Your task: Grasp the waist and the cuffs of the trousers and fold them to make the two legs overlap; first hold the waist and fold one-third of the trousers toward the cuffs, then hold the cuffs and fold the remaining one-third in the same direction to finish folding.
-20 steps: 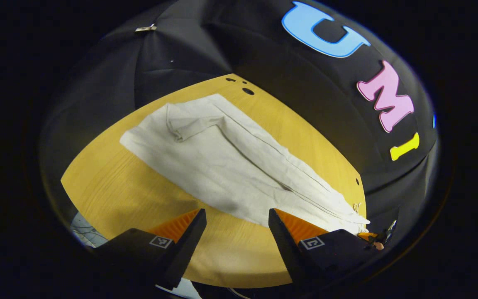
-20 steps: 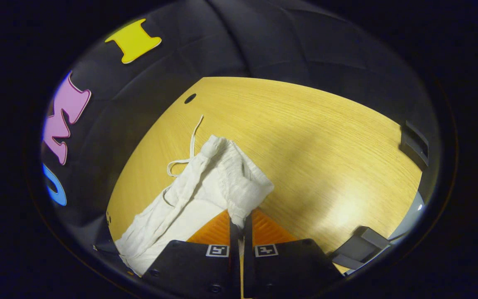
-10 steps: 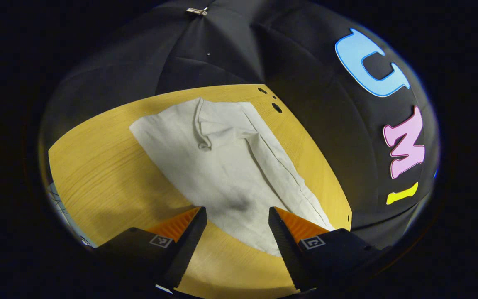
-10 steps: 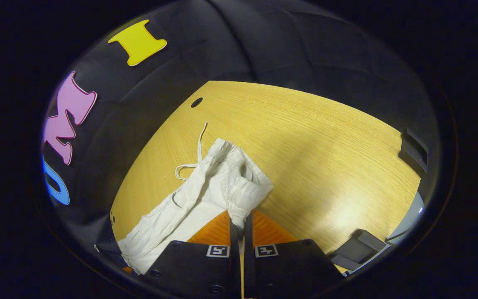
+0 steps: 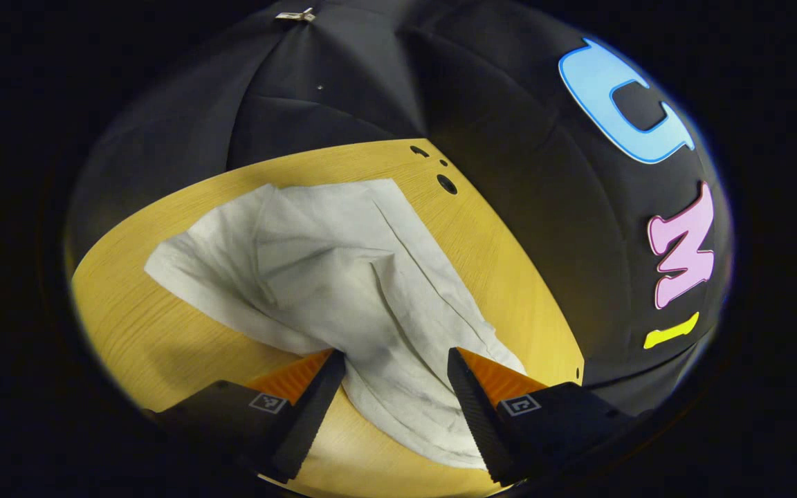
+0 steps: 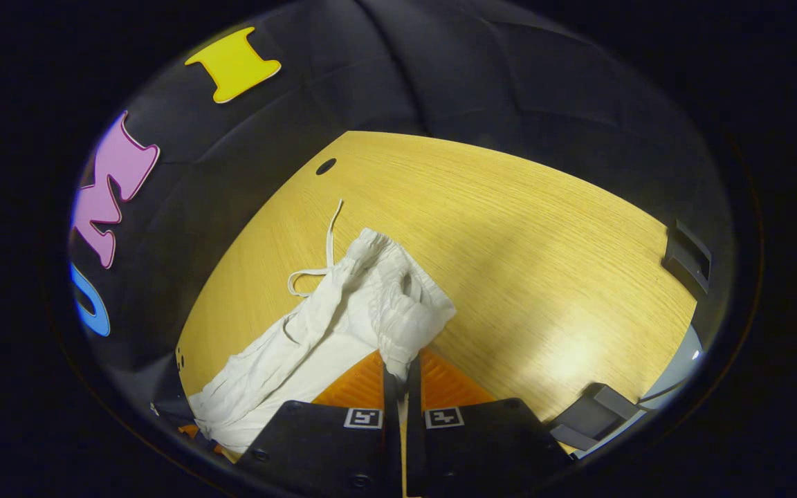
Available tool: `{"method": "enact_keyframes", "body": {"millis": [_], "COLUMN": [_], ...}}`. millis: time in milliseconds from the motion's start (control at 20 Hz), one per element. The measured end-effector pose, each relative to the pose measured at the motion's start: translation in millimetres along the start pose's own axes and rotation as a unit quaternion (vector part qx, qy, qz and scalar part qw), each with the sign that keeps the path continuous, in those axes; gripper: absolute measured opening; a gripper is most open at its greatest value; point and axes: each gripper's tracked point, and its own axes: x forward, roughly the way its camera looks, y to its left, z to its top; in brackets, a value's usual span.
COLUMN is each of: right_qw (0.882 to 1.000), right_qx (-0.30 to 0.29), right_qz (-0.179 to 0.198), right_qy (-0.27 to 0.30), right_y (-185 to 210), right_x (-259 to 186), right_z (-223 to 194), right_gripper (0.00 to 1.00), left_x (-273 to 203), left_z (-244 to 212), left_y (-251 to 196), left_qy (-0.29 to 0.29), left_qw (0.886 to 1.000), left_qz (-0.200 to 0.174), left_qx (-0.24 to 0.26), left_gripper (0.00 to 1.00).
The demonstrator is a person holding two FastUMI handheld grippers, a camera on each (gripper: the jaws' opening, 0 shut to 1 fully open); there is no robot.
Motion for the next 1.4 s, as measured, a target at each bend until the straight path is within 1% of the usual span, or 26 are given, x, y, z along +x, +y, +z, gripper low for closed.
{"method": "enact_keyframes", "body": {"millis": [50, 100, 150, 350, 400, 450, 500, 550, 600, 650, 700, 850, 1000, 1150, 1250, 1400], "right_qw": [1.0, 1.0, 1.0, 1.0, 1.0, 1.0, 1.0, 1.0, 1.0, 1.0, 1.0, 1.0, 0.999, 0.998, 0.997, 0.992], "right_qx": [-0.001, -0.002, -0.003, -0.006, -0.005, -0.005, -0.004, -0.004, -0.004, -0.003, -0.002, 0.001, 0.011, 0.008, -0.009, -0.046], "right_qz": [0.0, 0.0, 0.0, 0.0, 0.0, 0.0, 0.002, 0.002, 0.003, 0.003, 0.003, 0.005, 0.014, 0.025, 0.039, 0.07], "right_qy": [0.0, 0.001, 0.002, 0.005, 0.005, 0.005, 0.005, 0.007, 0.006, 0.006, 0.005, -0.007, -0.027, -0.054, -0.073, -0.089], "right_y": [0.1, 0.4, 0.1, 0.6, 0.0, 0.3, 1.2, 0.7, 0.8, 0.3, 0.7, 1.9, 3.9, 6.3, 13.4, 33.7], "right_x": [0.4, 0.8, 1.7, 2.4, 2.6, 2.2, 2.3, 1.7, 1.9, 1.1, 0.8, -2.1, -10.1, -23.0, -33.8, -52.0], "right_z": [-0.5, -0.9, -2.0, -4.0, -3.5, -4.4, -3.9, -4.2, -3.1, -3.6, -3.1, 0.1, 10.7, 24.9, 36.4, 45.2], "right_gripper": [0.08, 0.08, 0.07, 0.08, 0.08, 0.08, 0.07, 0.08, 0.08, 0.07, 0.07, 0.07, 0.07, 0.07, 0.07, 0.07], "left_x": [6.8, 13.2, 16.7, 28.0, 29.5, 32.1, 29.4, 32.0, 29.9, 34.3, 34.5, 29.2, 26.4, 31.2, 34.0, 30.3], "left_z": [2.6, 5.2, 4.9, 3.1, 3.0, 2.2, 3.1, 3.3, -0.8, -3.5, -4.1, -12.0, -15.7, -19.1, -21.0, -20.5], "left_y": [-3.1, -4.6, -5.1, -9.9, -8.1, 4.2, 13.6, 14.2, 11.4, 9.7, 7.1, 9.8, 7.5, 3.1, 1.7, 1.3], "left_qy": [-0.001, 0.0, 0.002, 0.012, 0.015, 0.019, 0.02, 0.017, 0.025, 0.037, 0.039, 0.043, 0.029, 0.024, 0.025, 0.034], "left_qw": [1.0, 1.0, 1.0, 0.998, 0.996, 0.992, 0.987, 0.986, 0.984, 0.984, 0.985, 0.992, 0.997, 0.998, 0.998, 0.998], "left_qz": [0.004, 0.008, 0.015, 0.035, 0.048, 0.088, 0.126, 0.136, 0.138, 0.136, 0.13, 0.104, 0.077, 0.056, 0.044, 0.045], "left_qx": [0.005, 0.01, 0.016, 0.058, 0.073, 0.088, 0.096, 0.1, 0.106, 0.11, 0.107, 0.056, 0.01, -0.012, -0.029, -0.033], "left_gripper": [0.91, 0.91, 0.94, 0.92, 0.92, 0.89, 0.67, 0.45, 0.24, 0.23, 0.12, 0.06, 0.06, 0.05, 0.06, 0.06]}}
